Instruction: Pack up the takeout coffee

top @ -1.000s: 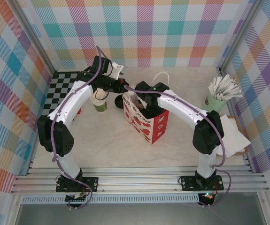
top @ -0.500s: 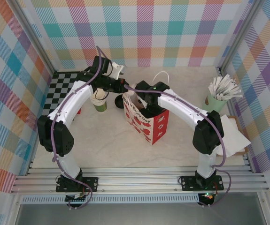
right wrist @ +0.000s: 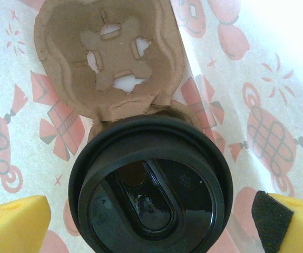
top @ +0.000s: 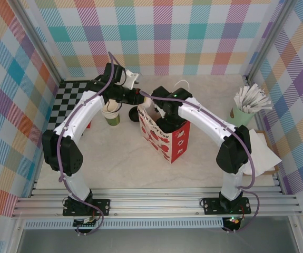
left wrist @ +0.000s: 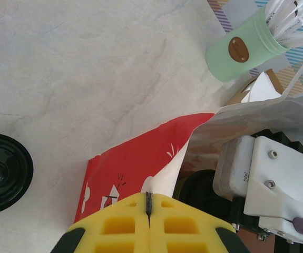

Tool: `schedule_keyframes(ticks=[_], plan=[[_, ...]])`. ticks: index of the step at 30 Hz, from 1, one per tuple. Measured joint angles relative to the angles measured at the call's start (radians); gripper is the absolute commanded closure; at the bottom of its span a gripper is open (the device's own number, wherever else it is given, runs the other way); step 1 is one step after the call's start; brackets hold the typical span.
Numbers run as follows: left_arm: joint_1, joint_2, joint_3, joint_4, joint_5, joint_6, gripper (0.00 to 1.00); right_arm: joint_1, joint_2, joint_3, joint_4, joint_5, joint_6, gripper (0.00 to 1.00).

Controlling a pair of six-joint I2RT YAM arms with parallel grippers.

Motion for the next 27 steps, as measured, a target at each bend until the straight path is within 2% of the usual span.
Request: schedule_keyframes(ticks=[27], plan=[[0.000, 0.000, 0.000, 0.000, 0.000, 0.003, 1.00, 0.000, 0.002, 0.012, -0.017, 0.001, 0.004, 0.00]])
